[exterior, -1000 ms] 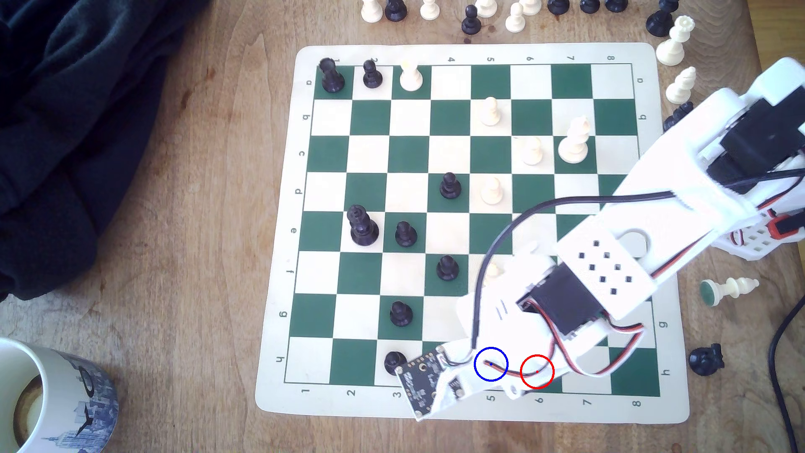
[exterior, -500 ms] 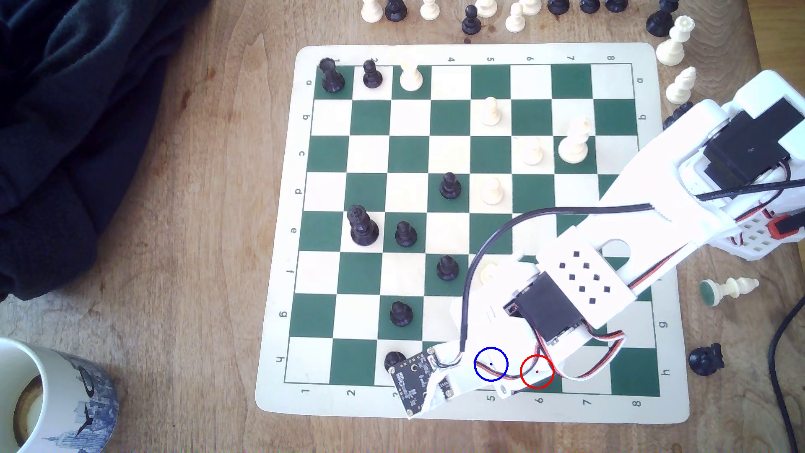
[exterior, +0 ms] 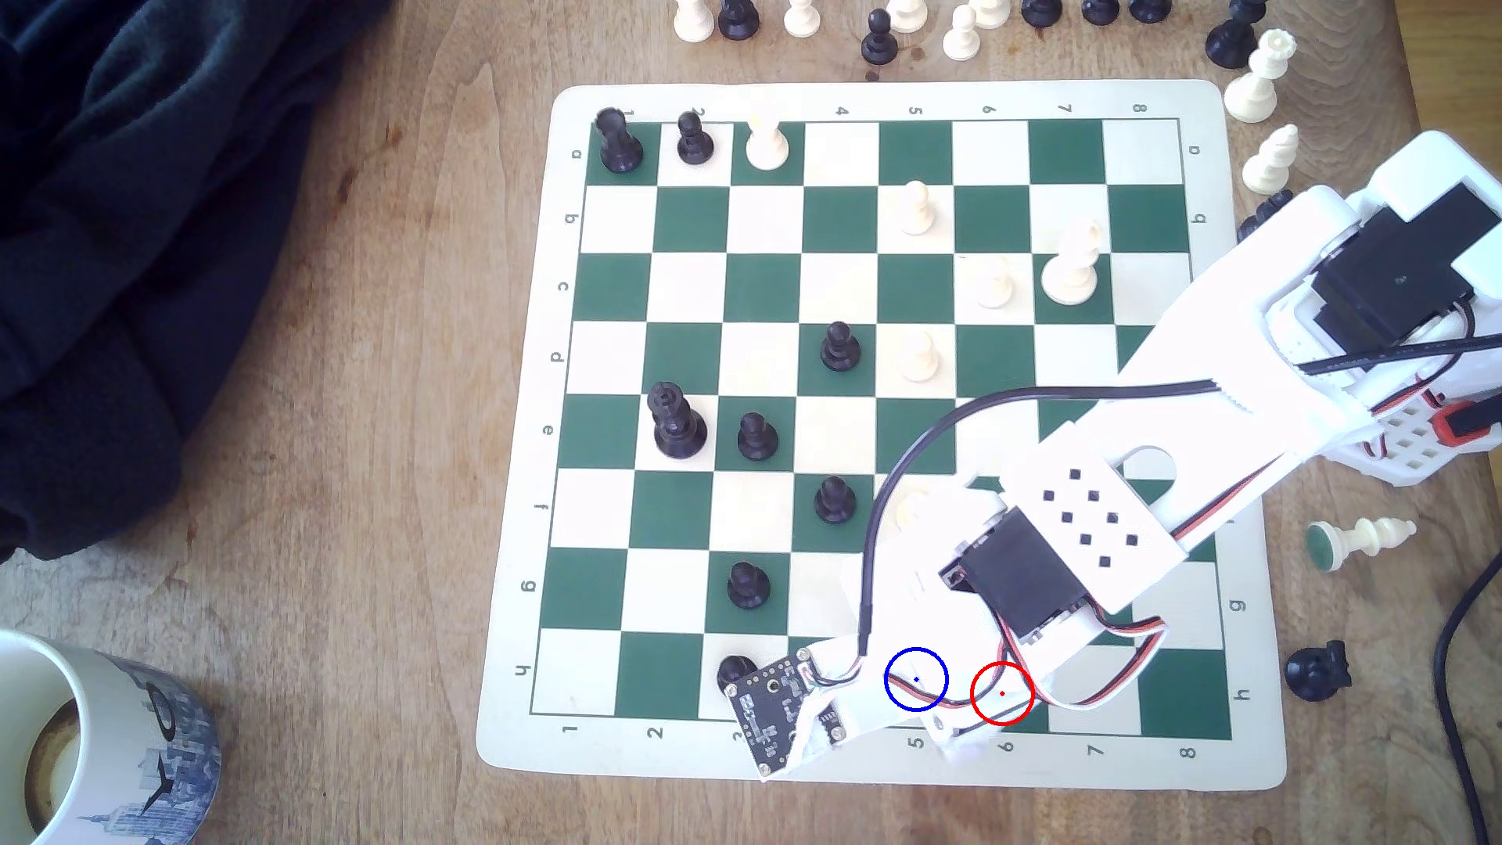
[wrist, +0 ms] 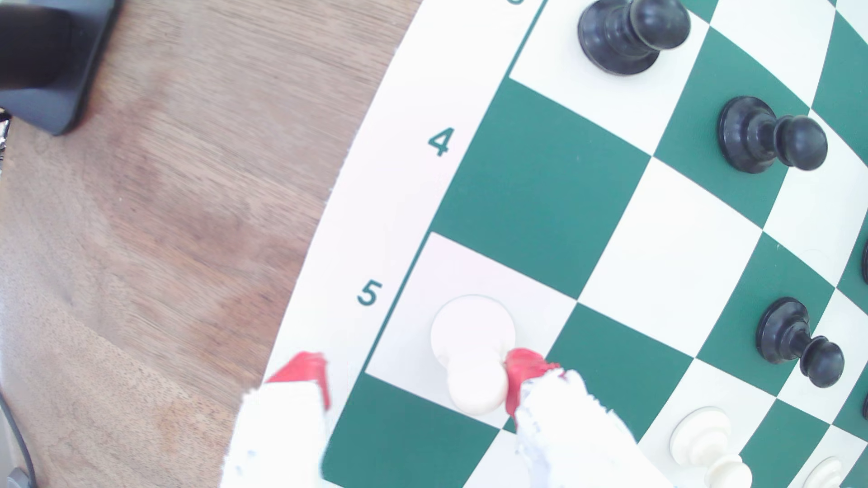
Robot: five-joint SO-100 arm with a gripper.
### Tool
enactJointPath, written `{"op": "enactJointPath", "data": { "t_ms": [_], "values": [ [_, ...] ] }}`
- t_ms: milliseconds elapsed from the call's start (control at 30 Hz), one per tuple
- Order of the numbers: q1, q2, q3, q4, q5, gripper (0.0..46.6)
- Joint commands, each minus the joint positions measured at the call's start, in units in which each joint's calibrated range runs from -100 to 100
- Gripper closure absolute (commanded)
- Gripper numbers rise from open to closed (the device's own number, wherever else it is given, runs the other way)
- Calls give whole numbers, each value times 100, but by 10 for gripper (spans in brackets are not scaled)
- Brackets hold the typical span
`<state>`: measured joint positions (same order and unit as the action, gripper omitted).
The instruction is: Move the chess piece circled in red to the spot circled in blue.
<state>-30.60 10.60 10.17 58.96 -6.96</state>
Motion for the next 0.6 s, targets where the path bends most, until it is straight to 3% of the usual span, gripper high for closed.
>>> {"op": "enactJointPath", "data": {
  "t_ms": [0, 167, 300, 567],
  "values": [
    [22, -406, -373, 58, -34, 189],
    [178, -1459, 207, 99, -63, 166],
    [303, -2512, 1078, 156, -147, 208],
    [780, -4506, 2673, 90, -274, 208]
  ]
}}
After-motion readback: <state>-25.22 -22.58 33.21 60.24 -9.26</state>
